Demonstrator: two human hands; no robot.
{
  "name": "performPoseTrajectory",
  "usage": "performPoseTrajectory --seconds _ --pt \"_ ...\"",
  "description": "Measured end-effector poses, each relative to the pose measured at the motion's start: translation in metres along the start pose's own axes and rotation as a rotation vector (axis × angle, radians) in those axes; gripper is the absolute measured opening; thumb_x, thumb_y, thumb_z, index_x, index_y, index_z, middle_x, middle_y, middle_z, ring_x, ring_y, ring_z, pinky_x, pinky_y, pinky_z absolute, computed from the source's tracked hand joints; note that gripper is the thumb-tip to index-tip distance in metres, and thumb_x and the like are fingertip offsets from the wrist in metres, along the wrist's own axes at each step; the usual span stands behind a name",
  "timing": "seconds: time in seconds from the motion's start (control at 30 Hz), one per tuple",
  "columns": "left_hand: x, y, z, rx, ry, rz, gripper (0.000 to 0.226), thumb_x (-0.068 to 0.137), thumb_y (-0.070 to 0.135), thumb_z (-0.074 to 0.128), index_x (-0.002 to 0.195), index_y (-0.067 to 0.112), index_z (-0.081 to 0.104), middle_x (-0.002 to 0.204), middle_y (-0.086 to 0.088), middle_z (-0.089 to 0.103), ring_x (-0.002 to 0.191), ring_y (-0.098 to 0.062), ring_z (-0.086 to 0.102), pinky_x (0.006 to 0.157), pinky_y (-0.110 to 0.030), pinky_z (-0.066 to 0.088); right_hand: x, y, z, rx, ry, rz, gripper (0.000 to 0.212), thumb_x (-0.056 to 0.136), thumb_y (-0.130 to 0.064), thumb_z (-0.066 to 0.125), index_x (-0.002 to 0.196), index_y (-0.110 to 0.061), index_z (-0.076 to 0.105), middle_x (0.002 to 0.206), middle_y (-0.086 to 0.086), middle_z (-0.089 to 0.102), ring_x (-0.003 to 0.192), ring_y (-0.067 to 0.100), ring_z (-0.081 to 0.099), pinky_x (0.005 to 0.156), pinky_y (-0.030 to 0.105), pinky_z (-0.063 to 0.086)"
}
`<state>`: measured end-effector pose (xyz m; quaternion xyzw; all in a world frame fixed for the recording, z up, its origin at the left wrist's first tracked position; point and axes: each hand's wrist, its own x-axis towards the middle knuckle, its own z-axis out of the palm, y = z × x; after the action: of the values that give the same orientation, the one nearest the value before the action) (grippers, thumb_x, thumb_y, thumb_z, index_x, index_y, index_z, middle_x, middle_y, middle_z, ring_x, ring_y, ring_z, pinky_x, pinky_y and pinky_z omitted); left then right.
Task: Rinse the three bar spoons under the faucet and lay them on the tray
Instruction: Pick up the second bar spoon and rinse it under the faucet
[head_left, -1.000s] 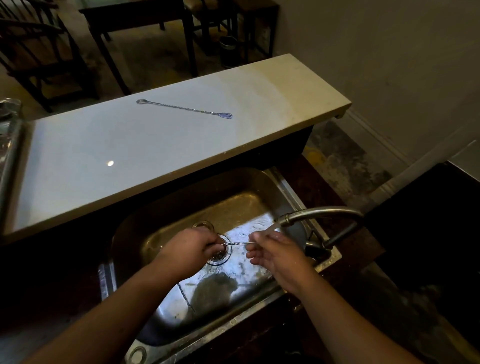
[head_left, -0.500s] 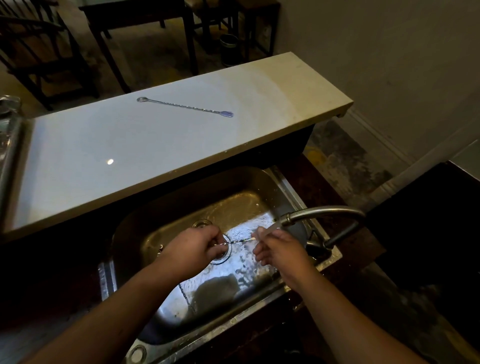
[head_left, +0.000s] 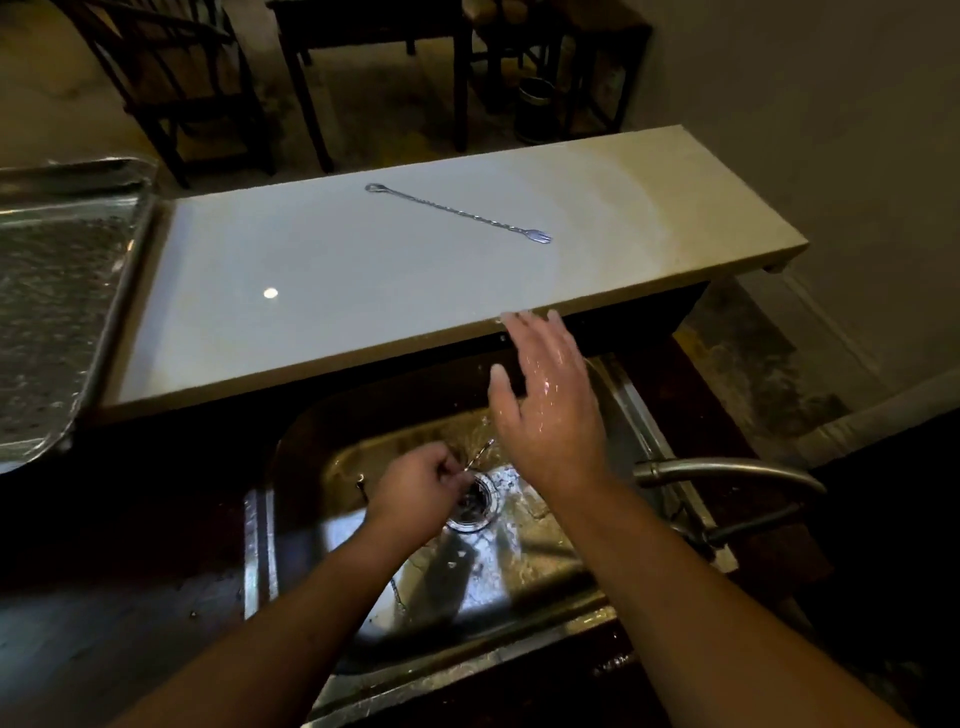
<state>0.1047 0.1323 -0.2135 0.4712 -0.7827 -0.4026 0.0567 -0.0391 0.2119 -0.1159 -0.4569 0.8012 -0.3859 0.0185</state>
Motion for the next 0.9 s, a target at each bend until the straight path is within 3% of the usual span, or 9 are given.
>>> performPoseTrajectory --seconds 0.13,0.3,0.43,0.5,0.6,0.9 --pt "0.009 -0.014 0.008 -0.131 0.055 -0.159 0.022 0.084 0.025 0.074 0.070 0.022 0.058 0.070 0.005 0.067 0.068 -0.018 0.064 0.063 -0.032 0.050 0.039 -0.027 0.014 -0.229 -0.193 -0.154 0.057 0.107 -0.039 0.035 0.160 -0.019 0.030 0.169 0.009 0.030 0.159 0.029 0.012 0.129 0.051 0.013" --pt "0.017 -0.043 0.020 -0.254 0.128 -0.352 0.034 0.081 0.031 0.081 0.064 0.022 0.052 0.065 0.006 0.061 0.066 -0.018 0.059 0.057 -0.027 0.040 0.049 -0.032 0.029 -0.453 -0.298 -0.186 0.052 0.110 -0.035 0.029 0.157 -0.015 0.037 0.166 0.016 0.036 0.155 0.036 0.024 0.127 0.054 0.016" --pt "0.028 -0.065 0.034 -0.257 0.123 -0.501 0.028 0.083 0.032 0.079 0.072 0.018 0.056 0.077 -0.001 0.068 0.080 -0.027 0.066 0.069 -0.030 0.051 0.051 -0.030 0.035 -0.409 -0.281 -0.159 0.051 0.109 -0.036 0.030 0.155 -0.017 0.041 0.164 0.015 0.039 0.154 0.037 0.026 0.127 0.056 0.015" --pt "0.037 -0.077 0.042 -0.198 0.117 -0.562 0.023 0.084 0.034 0.077 0.090 0.013 0.068 0.099 -0.010 0.075 0.096 -0.032 0.070 0.081 -0.035 0.056 0.053 -0.029 0.036 -0.406 -0.283 -0.162 0.051 0.109 -0.037 0.032 0.155 -0.018 0.041 0.164 0.014 0.039 0.154 0.037 0.027 0.127 0.056 0.015" --pt "0.049 -0.100 0.060 -0.088 0.087 -0.625 0.034 0.088 0.033 0.074 0.111 0.009 0.070 0.118 -0.015 0.073 0.113 -0.035 0.067 0.090 -0.036 0.054 0.054 -0.025 0.036 -0.417 -0.289 -0.183 0.052 0.108 -0.039 0.034 0.156 -0.019 0.039 0.165 0.014 0.038 0.154 0.036 0.026 0.127 0.055 0.014" --pt "0.055 -0.144 0.097 0.000 0.039 -0.763 0.030 0.086 0.032 0.071 0.108 0.012 0.069 0.116 -0.012 0.073 0.107 -0.034 0.069 0.081 -0.033 0.053 0.054 -0.019 0.034 -0.398 -0.308 -0.215 0.055 0.107 -0.041 0.038 0.158 -0.021 0.036 0.167 0.013 0.033 0.156 0.035 0.022 0.128 0.052 0.010"
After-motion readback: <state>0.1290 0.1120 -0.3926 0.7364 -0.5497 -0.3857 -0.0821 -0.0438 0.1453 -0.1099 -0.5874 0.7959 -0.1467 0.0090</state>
